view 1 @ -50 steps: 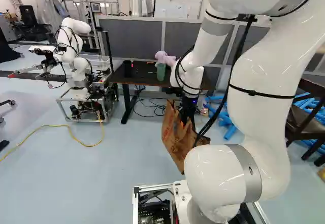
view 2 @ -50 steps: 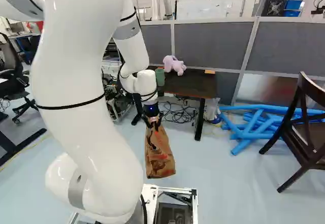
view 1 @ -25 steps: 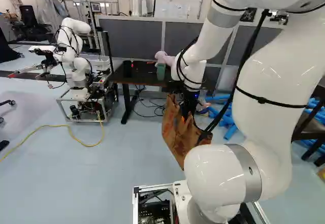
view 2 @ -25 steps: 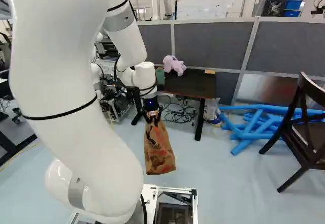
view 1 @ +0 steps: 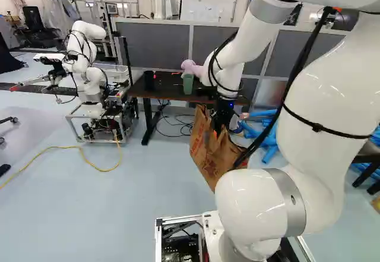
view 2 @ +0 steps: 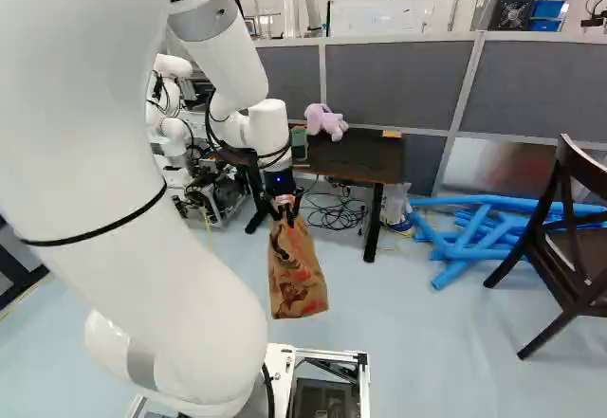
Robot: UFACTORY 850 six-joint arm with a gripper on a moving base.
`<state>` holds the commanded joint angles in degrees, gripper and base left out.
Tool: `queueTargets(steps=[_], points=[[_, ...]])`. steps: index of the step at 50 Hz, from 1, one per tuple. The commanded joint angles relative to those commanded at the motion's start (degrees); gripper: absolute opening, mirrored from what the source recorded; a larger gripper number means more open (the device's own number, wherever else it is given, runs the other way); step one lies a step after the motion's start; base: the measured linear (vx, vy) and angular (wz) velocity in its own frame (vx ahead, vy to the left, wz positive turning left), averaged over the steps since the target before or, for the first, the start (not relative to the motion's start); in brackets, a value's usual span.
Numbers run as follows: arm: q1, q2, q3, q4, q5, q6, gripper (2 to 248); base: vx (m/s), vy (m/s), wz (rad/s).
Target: Pick up the bag on the ground and place it on the table
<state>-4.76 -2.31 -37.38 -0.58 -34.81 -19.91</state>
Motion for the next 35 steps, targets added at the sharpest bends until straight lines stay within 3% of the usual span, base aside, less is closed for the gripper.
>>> queueTargets(steps=[35], points=[[-0.2,5.8,-2.4,0.0,-7.9,0.0,21,0.000,0.000,0.000]])
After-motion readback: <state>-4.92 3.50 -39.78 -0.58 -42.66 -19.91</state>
